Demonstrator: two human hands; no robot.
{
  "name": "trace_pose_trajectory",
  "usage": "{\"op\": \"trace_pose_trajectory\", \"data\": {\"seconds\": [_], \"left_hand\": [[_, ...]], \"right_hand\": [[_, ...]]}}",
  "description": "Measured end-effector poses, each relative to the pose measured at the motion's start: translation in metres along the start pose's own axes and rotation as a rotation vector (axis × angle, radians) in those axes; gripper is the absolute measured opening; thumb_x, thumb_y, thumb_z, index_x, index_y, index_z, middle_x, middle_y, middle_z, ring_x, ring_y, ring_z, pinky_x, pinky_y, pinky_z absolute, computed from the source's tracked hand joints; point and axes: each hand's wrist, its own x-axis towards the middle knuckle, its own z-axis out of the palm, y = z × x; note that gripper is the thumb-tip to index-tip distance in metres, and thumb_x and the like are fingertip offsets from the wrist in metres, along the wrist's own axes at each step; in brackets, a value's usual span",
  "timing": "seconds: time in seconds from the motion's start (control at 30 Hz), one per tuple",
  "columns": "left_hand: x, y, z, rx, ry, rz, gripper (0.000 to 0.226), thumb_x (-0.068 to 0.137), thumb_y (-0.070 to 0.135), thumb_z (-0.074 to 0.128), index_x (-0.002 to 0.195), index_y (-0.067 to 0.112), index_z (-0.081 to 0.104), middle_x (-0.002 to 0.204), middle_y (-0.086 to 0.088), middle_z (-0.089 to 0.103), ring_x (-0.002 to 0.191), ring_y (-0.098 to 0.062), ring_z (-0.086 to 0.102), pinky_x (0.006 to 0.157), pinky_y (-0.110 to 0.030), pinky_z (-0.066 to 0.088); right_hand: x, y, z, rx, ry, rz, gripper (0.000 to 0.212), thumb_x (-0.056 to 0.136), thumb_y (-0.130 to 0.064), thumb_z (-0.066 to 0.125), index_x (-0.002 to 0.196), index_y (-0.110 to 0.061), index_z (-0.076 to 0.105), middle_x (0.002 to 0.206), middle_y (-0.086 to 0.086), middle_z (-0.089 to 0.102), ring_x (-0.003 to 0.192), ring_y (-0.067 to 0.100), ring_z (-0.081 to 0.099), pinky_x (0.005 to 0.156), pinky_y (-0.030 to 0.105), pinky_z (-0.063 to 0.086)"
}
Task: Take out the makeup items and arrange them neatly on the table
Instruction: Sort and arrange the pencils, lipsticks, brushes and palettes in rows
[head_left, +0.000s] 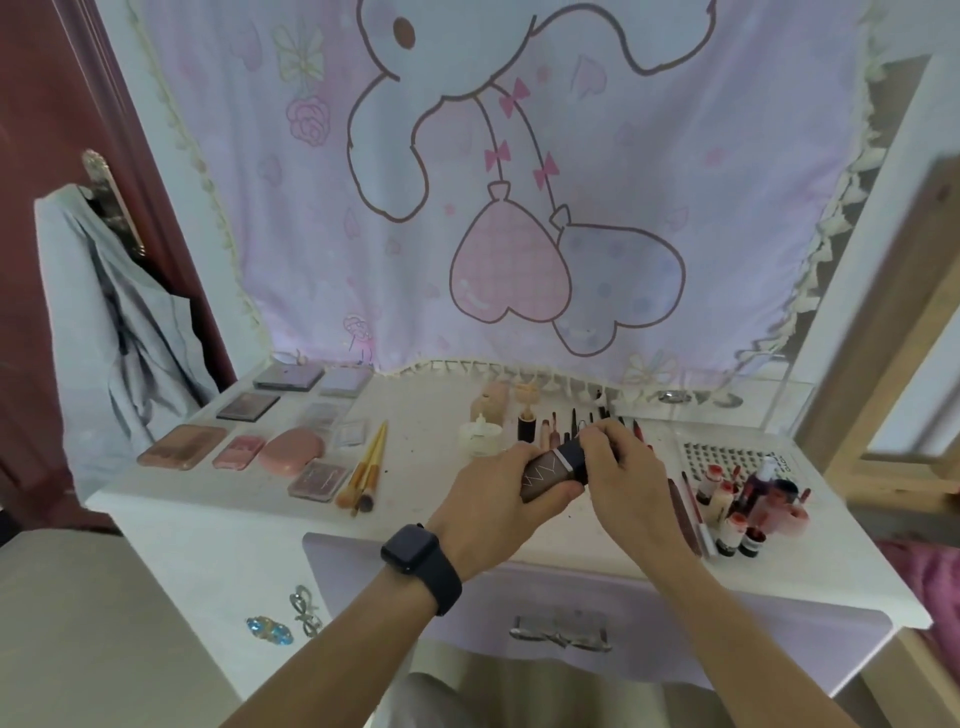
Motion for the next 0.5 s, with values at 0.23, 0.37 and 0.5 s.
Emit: {"op": "trace_pose_trajectory", "data": {"seconds": [0.23,0.37,0.5], "left_hand": [[0.0,-0.012,-0.014,0.011,0.004,0.001,0.025,0.088,0.059,0.064,0.095,0.038,0.054,0.072,0.013,0.058,0.061,0.001,0.052,0.055,-0.012,0.037],[-0.007,-0.027,-0.022,-0.044,0.051,-0.02,0.025,0.086,0.059,0.063,0.097,0.037,0.058,0.072,0.013,0.059,0.061,-0.002,0.052,0.055,-0.013,0.038],[-0.005,-0.03,-0.027,-0.308,0.164,-0.101,0.034,0.082,0.061,0.063,0.1,0.032,0.064,0.076,0.007,0.066,0.066,-0.008,0.062,0.06,-0.022,0.048]], "right_hand": [[0.012,0.004,-0.003,0.014,0.081,0.053,0.028,0.099,-0.03,0.045,0.076,-0.018,0.056,0.062,-0.008,0.05,0.049,0.002,0.04,0.044,0.013,0.033],[0.026,-0.009,-0.023,0.043,0.083,0.012,0.027,0.103,-0.035,0.046,0.079,-0.027,0.055,0.057,-0.013,0.046,0.049,0.005,0.038,0.045,0.016,0.033],[0.027,-0.018,-0.018,0.364,-0.08,0.116,0.026,0.103,-0.044,0.052,0.095,-0.021,0.063,0.056,-0.005,0.051,0.049,0.015,0.043,0.047,0.026,0.037]]}}
